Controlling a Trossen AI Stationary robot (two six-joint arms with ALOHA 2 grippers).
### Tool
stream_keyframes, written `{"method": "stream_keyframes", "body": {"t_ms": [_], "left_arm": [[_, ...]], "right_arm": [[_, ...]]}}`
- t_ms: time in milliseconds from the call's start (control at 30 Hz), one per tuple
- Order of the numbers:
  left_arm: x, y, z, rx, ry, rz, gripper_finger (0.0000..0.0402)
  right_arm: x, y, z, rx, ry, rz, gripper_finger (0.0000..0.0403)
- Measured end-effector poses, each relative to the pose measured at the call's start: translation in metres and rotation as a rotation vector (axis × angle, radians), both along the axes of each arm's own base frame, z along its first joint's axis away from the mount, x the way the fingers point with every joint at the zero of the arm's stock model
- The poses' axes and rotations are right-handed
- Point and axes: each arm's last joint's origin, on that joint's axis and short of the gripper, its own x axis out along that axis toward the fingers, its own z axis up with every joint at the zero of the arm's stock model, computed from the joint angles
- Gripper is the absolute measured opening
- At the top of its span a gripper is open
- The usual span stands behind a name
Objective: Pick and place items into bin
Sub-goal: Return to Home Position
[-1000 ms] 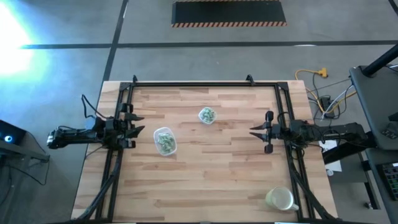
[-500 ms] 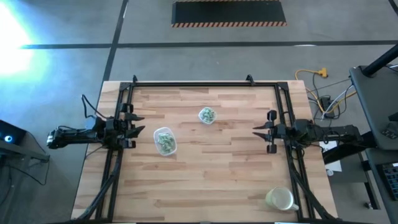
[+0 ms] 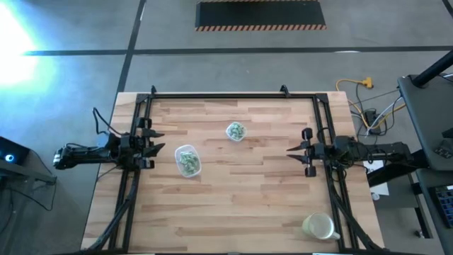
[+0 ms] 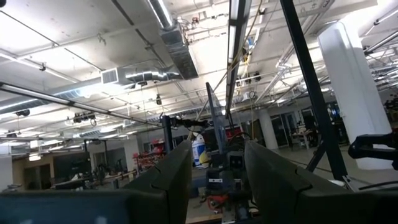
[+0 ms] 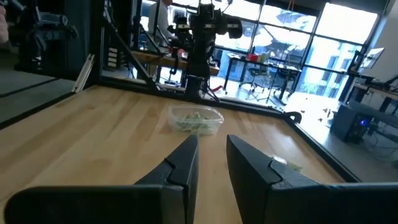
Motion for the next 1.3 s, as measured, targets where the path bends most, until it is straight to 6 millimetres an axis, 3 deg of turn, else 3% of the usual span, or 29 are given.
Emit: {"method": "stream_keyframes", "body": {"t_ms": [1300], "left_arm": [[-0.0014,0.0001,0.0027,0.002,-0.032,0.004,0.0132]], "right_arm": [[0.0009,0.0,-0.0012,0.023,0.014,-0.002,0.0073]]}}
